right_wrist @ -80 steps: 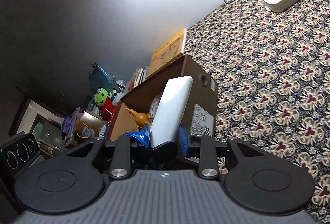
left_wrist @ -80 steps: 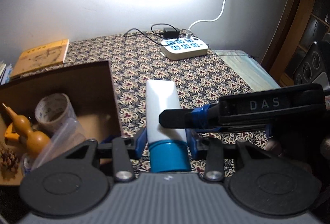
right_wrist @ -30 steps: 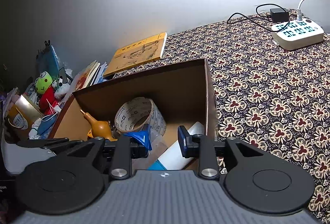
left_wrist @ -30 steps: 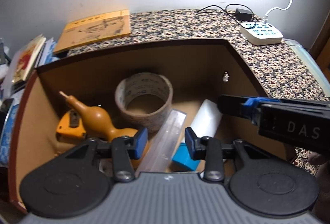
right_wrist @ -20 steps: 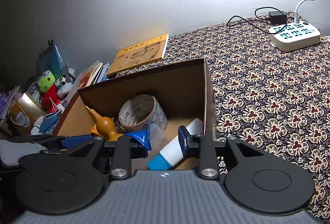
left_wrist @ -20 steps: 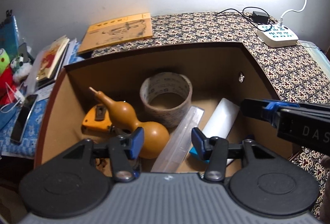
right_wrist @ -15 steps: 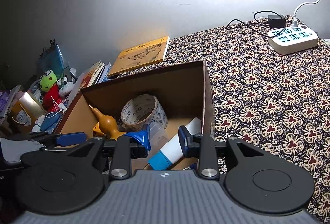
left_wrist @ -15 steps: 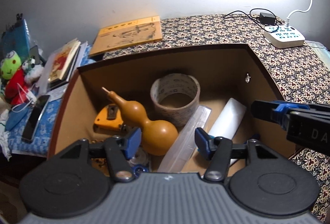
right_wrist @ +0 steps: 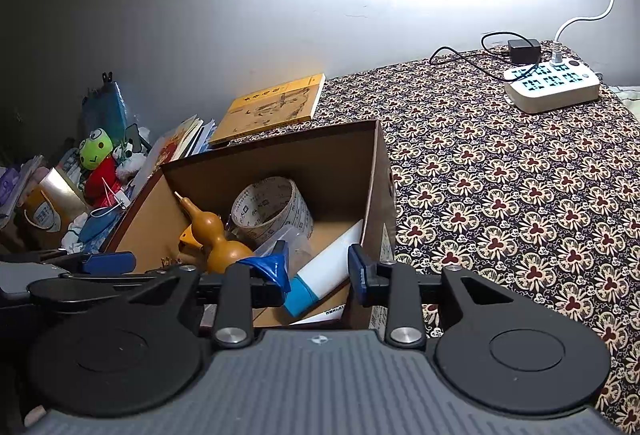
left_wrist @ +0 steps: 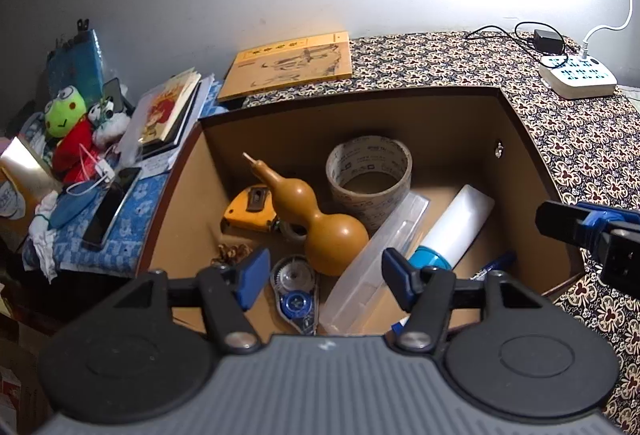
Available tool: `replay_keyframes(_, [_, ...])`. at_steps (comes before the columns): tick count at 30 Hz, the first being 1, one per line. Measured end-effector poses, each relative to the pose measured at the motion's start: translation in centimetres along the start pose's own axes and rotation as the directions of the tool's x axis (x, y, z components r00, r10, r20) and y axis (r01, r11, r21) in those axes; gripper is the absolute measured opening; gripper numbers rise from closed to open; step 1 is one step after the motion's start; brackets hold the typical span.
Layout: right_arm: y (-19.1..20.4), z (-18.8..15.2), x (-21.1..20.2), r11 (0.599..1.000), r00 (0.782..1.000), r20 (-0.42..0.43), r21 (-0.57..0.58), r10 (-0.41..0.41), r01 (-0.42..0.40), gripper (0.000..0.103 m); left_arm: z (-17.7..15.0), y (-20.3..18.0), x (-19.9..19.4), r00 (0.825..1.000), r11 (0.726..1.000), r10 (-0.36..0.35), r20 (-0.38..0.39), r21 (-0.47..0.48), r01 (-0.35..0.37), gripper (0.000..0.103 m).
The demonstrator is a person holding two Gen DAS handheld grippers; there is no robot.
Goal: Organize rigid objects
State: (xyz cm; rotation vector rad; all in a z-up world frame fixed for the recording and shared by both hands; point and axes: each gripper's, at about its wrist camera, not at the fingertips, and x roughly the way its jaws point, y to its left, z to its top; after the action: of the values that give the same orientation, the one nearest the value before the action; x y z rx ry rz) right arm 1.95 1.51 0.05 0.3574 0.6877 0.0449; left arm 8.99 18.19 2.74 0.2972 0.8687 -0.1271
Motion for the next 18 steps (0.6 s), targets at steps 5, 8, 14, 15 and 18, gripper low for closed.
replay_keyframes(5, [-0.5, -0.2, -0.8, 1.000, 1.000, -0.006, -0.014, -0.002, 0.002, 0.016, -0.5, -0.8, -1.4, 1.000, 1.000, 0.029, 0.011, -0.001, -0.029, 0.067])
replay_keyframes(8, [-0.8, -0.3, -1.4, 1.000, 1.000, -0.007, -0.024, 0.003, -0.003, 0.017, -0.7, -1.3, -1.9, 0.999, 0.999, 0.036, 0.007, -0.008, -0.036, 0.068])
replay_keyframes(14, [-1.6, -0.6, -2.2, 0.999, 1.000, -0.018, -0.048, 0.002, -0.002, 0.017, -1.1, -2.5, -2.8, 0.999, 0.999, 0.040, -0.002, -0.026, -0.040, 0.071])
replay_keyframes(15, [-1.8, -0.7, -2.3, 0.999, 1.000, -0.021, -0.050, -0.002, 0.001, 0.017, -1.1, -2.8, -2.8, 0.999, 0.999, 0.042, -0.002, -0.026, -0.042, 0.071])
replay_keyframes(18, [-2.5, -0.8, -2.5, 0.999, 0.999, -0.029, -0.045, -0.013, 0.012, 0.018, -1.2, -3.7, -3.1, 0.999, 0.999, 0.045, -0.002, -0.025, -0.045, 0.072])
